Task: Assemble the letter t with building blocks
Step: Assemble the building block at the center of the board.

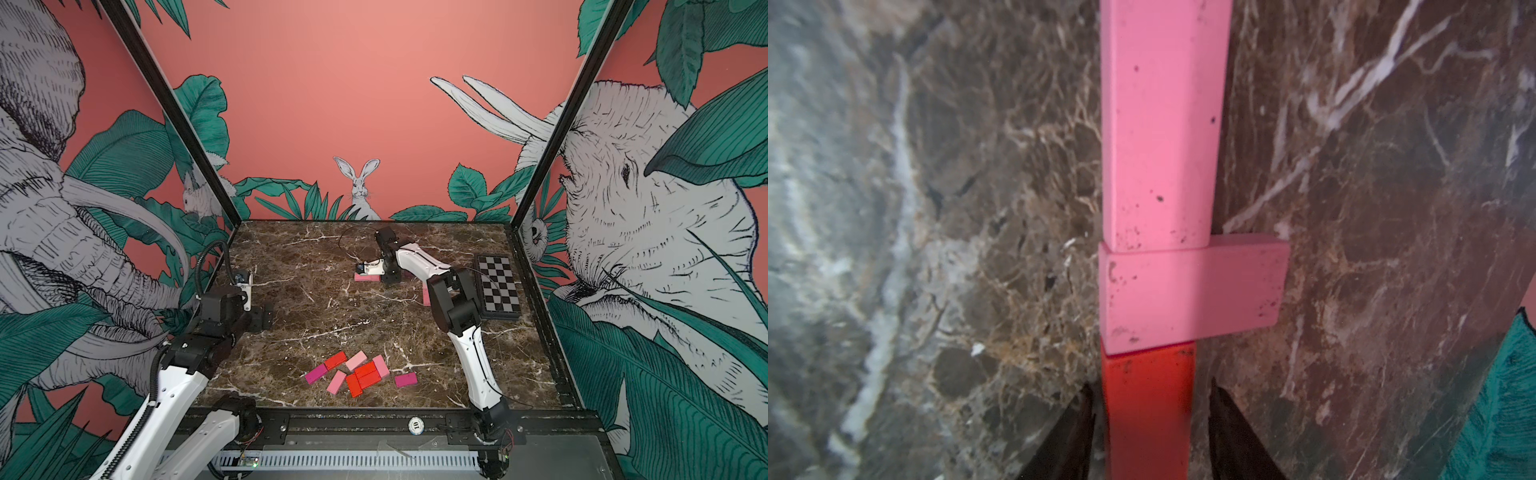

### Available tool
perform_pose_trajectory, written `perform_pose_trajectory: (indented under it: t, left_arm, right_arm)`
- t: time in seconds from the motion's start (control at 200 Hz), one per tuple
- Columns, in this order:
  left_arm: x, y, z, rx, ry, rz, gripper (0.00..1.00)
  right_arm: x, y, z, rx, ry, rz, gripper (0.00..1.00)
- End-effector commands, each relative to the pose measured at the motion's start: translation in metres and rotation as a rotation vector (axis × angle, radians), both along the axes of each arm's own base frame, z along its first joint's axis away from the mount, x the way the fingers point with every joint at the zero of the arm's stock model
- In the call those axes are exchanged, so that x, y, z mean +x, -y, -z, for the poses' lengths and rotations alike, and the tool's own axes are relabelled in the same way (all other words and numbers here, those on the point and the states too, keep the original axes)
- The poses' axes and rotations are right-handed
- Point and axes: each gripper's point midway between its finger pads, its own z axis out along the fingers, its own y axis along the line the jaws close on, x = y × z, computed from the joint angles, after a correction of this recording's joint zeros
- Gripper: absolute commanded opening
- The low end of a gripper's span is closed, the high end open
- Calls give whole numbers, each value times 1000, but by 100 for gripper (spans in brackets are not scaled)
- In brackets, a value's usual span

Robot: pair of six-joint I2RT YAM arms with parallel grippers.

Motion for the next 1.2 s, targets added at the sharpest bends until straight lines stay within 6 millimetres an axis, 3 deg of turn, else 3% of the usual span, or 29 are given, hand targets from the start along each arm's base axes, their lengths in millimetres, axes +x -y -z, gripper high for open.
perform_pose_trajectory:
  t: [0.0,0.195,0.385,0.53,0.605,0.9,1.04,1.195]
  left_arm:
    - [1,-1,1,0,5,-4,97]
    - [1,-1,1,-1,6,-4,97]
    - [1,0,1,-2,3,-1,97]
    - [1,0,2,-3,2,0,97]
    - [1,0,2,-4,1,0,97]
    - [2,2,2,-9,-3,9,97]
    - [3,4,3,-15,-3,19,97]
    - [4,5,4,-16,-10,21,97]
  right_arm:
    - [-16,2,30,-36,-90,4,47]
    - [-19,1,29,-32,-102,7,50]
    - [-24,-1,19,7,-141,23,63]
    - [-20,-1,11,30,-131,47,85]
    - [-18,-1,5,43,-130,52,89]
    - [3,1,-45,133,-31,116,89]
    - [9,4,-79,196,34,162,90]
    - [15,6,-126,305,138,239,98]
